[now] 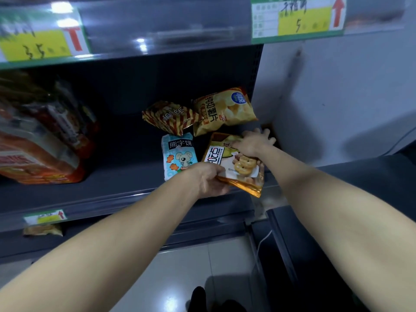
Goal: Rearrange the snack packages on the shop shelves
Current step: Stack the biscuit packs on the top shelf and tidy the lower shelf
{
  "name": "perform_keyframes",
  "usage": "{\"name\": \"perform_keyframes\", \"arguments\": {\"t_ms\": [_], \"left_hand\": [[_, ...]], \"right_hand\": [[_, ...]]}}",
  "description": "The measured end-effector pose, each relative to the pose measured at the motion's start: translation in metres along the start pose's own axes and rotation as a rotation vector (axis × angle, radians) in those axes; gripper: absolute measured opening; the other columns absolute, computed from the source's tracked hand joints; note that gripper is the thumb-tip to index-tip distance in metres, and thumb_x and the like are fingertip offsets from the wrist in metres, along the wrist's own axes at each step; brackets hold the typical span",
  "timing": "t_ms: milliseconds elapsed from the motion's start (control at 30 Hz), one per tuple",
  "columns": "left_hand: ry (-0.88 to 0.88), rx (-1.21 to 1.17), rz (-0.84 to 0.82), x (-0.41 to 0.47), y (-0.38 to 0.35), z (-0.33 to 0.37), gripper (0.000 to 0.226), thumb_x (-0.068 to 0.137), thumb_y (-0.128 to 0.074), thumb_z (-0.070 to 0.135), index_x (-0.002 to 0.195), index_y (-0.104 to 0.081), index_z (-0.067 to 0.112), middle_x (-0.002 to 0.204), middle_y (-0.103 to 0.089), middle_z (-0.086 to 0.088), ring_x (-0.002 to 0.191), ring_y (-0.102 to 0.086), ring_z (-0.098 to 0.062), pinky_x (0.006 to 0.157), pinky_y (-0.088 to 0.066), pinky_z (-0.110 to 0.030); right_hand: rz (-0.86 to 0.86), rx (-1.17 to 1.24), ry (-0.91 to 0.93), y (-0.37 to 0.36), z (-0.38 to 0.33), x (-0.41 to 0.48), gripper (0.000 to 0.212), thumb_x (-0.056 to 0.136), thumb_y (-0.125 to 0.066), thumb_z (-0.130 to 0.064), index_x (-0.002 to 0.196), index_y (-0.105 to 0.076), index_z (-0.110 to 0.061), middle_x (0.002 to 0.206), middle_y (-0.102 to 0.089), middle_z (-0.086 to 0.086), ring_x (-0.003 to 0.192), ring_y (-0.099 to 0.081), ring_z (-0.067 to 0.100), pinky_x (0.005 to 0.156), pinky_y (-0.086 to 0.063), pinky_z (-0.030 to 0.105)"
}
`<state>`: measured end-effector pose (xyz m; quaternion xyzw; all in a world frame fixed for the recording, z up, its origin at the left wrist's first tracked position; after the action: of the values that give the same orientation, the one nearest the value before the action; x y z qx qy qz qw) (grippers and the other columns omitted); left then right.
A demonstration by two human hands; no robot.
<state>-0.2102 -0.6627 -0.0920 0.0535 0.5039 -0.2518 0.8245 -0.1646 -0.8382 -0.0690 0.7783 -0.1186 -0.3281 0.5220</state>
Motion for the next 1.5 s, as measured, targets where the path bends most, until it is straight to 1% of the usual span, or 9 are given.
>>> {"name": "perform_keyframes", "arguments": {"t_ms": [167,333,433,500,600,700,1000,1233,1500], "left_hand": [[-0.077,0.020,0.026,-0.017,-0.008,0.002,0.019,0.094,-0.042,-0.005,0.078,-0.044,0.004,0.082,-0.059,-0.013,0.109,-0.061,-0.031,0.069,-0.051,-0.035],[-0.195,0.082,0.085,-0.023,0.001,0.014,0.029,0.089,-0.035,-0.016,0.070,-0.045,0.004,0.056,-0.050,-0.011,0.044,-0.055,-0.020,0.053,-0.055,-0.038],[-0.279,0.211,0.143,-0.037,0.012,0.025,0.025,0.093,-0.045,-0.002,0.070,-0.045,0.008,0.070,-0.049,-0.008,0.054,-0.052,-0.017,0.055,-0.057,-0.025],[-0.333,0.212,0.146,-0.061,0.016,0.027,0.015,0.096,-0.040,-0.001,0.085,-0.052,-0.002,0.079,-0.052,-0.014,0.056,-0.045,-0.017,0.032,-0.043,-0.017],[-0.462,0.104,0.170,-0.096,0.029,0.033,0.033,0.093,-0.035,-0.009,0.119,-0.055,0.000,0.109,-0.063,-0.021,0.055,-0.046,-0.016,0.028,-0.034,-0.010],[-0.548,-0.007,0.098,-0.132,0.037,0.031,0.045,0.093,-0.030,-0.012,0.122,-0.057,0.009,0.121,-0.063,-0.014,0.066,-0.053,-0.017,0.040,-0.048,-0.017],[-0.692,-0.083,0.070,-0.245,0.107,0.002,0.048,0.090,-0.030,-0.010,0.114,-0.063,0.015,0.105,-0.067,-0.006,0.083,-0.061,-0.023,0.086,-0.054,-0.047],[-0.956,-0.150,0.184,-0.326,0.195,0.017,0.039,0.088,-0.037,0.000,0.112,-0.058,0.022,0.097,-0.064,0.001,0.087,-0.063,-0.020,0.078,-0.058,-0.039],[-1.279,-0.256,0.251,-0.424,0.305,0.090,0.045,0.086,-0.039,-0.007,0.119,-0.057,0.017,0.107,-0.066,-0.003,0.087,-0.061,-0.016,0.054,-0.046,-0.018]], "right_hand": [[0.107,0.144,-0.089,0.020,0.028,-0.023,0.064,0.090,-0.047,-0.054,0.140,-0.041,-0.015,0.144,-0.036,0.017,0.133,-0.028,0.037,0.105,-0.028,0.043],[0.243,0.347,-0.080,0.041,0.043,-0.064,0.043,0.091,-0.052,-0.043,0.109,-0.056,-0.004,0.110,-0.061,0.016,0.106,-0.056,0.033,0.072,-0.038,0.030],[0.332,0.499,-0.103,0.048,0.051,-0.103,0.030,0.092,-0.053,-0.039,0.082,-0.048,-0.011,0.092,-0.054,0.007,0.089,-0.055,0.027,0.067,-0.033,0.027],[0.380,0.566,-0.124,0.050,0.051,-0.131,0.033,0.093,-0.053,-0.037,0.071,-0.039,-0.017,0.092,-0.054,0.005,0.084,-0.051,0.023,0.063,-0.033,0.028],[0.439,0.651,-0.110,0.054,0.039,-0.169,0.019,0.093,-0.055,-0.032,0.091,-0.051,-0.014,0.100,-0.057,0.006,0.083,-0.054,0.022,0.054,-0.036,0.026],[0.484,0.711,-0.090,0.056,0.021,-0.209,0.035,0.091,-0.057,-0.028,0.122,-0.052,-0.013,0.116,-0.061,0.008,0.100,-0.062,0.026,0.077,-0.049,0.029],[0.820,0.739,-0.185,0.065,-0.051,-0.343,0.031,0.094,-0.047,-0.038,0.107,-0.051,-0.010,0.101,-0.061,0.007,0.092,-0.057,0.026,0.076,-0.043,0.033],[1.127,0.832,0.020,0.096,-0.163,-0.421,0.024,0.096,-0.045,-0.038,0.088,-0.043,-0.015,0.082,-0.055,-0.001,0.066,-0.047,0.010,0.052,-0.027,0.019],[1.114,0.897,0.357,0.152,-0.309,-0.436,0.020,0.095,-0.047,-0.037,0.092,-0.041,-0.018,0.086,-0.053,-0.004,0.069,-0.047,0.007,0.056,-0.032,0.018]]}}
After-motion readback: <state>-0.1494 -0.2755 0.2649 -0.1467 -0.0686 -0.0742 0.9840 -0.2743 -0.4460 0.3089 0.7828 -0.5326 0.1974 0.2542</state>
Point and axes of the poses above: each hand's wrist, its own x-axis towards the middle knuckle, its own y-axis out of the back of the hand, z = x × y, the point moved 10 cm from there along x, towards the middle knuckle
